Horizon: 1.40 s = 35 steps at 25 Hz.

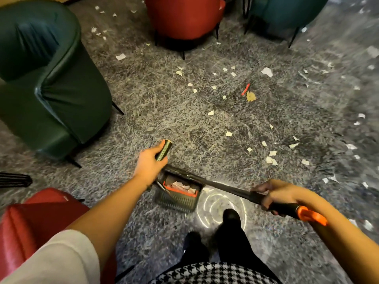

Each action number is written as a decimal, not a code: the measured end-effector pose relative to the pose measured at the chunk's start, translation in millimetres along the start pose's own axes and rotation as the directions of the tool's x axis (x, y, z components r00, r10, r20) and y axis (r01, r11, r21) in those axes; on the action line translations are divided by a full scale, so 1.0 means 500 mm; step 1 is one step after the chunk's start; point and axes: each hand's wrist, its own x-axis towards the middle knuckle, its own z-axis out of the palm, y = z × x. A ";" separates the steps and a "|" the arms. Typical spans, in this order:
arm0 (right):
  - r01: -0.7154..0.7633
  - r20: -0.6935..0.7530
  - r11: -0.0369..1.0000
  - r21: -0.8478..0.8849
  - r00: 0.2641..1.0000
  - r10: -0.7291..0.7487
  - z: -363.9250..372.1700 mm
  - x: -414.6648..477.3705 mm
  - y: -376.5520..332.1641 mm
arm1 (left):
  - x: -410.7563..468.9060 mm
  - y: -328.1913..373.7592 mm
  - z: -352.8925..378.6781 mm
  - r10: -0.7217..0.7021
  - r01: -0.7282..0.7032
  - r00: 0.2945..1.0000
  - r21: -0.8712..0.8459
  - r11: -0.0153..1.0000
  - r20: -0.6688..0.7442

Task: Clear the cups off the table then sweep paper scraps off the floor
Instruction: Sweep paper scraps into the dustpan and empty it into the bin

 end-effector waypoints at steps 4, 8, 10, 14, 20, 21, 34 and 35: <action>0.010 -0.113 0.993 0.118 0.994 0.003 0.014 -0.023 0.033 | -0.010 0.003 -0.020 0.065 -0.079 0.990 0.112 0.991 0.122; -0.008 -0.223 0.982 0.187 0.974 0.050 0.056 -0.005 0.056 | -0.023 -0.001 -0.048 0.151 -0.181 0.959 0.107 0.978 0.239; -0.026 -0.262 0.976 0.217 0.961 0.084 0.086 0.023 0.058 | -0.030 0.004 -0.050 0.202 -0.247 0.924 0.104 0.963 0.326; -0.019 -0.337 0.968 0.249 0.935 0.105 0.160 0.062 0.061 | -0.048 0.012 -0.032 0.220 -0.247 0.896 0.023 0.969 0.386; 0.004 -0.291 0.949 0.316 0.952 0.093 0.241 0.053 0.074 | -0.063 0.049 0.029 0.213 -0.212 0.883 -0.047 0.976 0.419; 0.014 -0.276 0.938 0.348 0.957 0.088 0.244 0.045 0.075 | -0.062 0.056 0.035 0.215 -0.216 0.884 -0.046 0.975 0.414; 0.042 -0.132 0.772 0.634 0.990 0.054 0.140 -0.076 0.129 | -0.053 0.069 0.042 0.289 -0.329 0.860 0.025 0.944 0.420; 0.049 -0.138 0.758 0.650 0.989 0.054 0.130 -0.082 0.131 | -0.048 0.077 0.045 0.295 -0.338 0.857 0.029 0.941 0.422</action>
